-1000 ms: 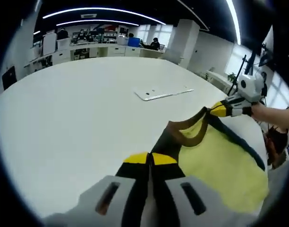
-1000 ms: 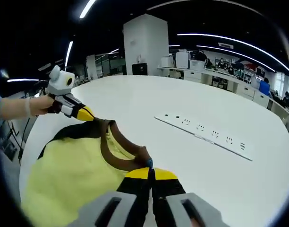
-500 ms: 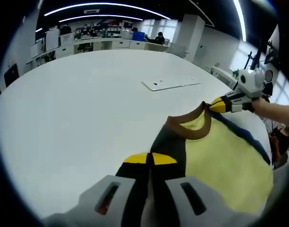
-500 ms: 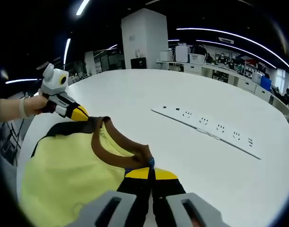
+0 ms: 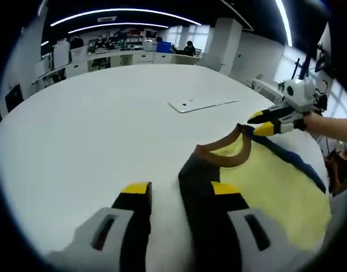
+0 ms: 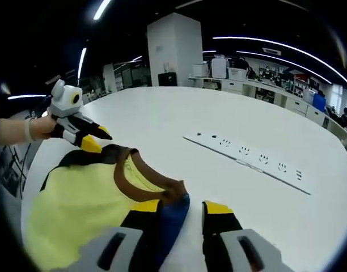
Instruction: Fold the garment on the visible template until the final outline fits inside the template.
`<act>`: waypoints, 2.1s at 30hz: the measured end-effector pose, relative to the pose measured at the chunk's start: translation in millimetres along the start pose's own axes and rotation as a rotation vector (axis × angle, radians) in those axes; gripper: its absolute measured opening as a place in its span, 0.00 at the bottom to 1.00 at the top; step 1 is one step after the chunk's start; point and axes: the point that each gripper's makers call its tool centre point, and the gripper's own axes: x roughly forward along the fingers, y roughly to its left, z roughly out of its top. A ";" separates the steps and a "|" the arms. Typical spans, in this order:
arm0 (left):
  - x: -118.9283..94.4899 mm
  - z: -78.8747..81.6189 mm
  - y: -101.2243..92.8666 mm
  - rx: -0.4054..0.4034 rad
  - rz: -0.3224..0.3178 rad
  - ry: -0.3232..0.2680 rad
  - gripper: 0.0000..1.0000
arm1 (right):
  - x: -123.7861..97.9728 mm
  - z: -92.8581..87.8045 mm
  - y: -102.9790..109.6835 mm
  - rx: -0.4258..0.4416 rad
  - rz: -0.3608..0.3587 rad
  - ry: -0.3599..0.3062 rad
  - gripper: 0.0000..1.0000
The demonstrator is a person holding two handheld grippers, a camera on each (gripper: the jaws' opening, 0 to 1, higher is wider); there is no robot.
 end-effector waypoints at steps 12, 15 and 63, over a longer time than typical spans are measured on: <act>-21.8 14.4 -27.2 0.141 -0.061 -0.042 0.99 | -30.6 5.5 16.9 -0.062 0.000 -0.024 1.00; -30.1 16.2 -34.1 0.136 -0.075 -0.052 0.99 | -42.6 4.9 23.8 -0.049 0.009 -0.026 1.00; -182.0 -27.9 -127.9 0.122 -0.085 -0.182 0.91 | -202.2 -91.0 101.7 0.080 -0.055 -0.033 0.87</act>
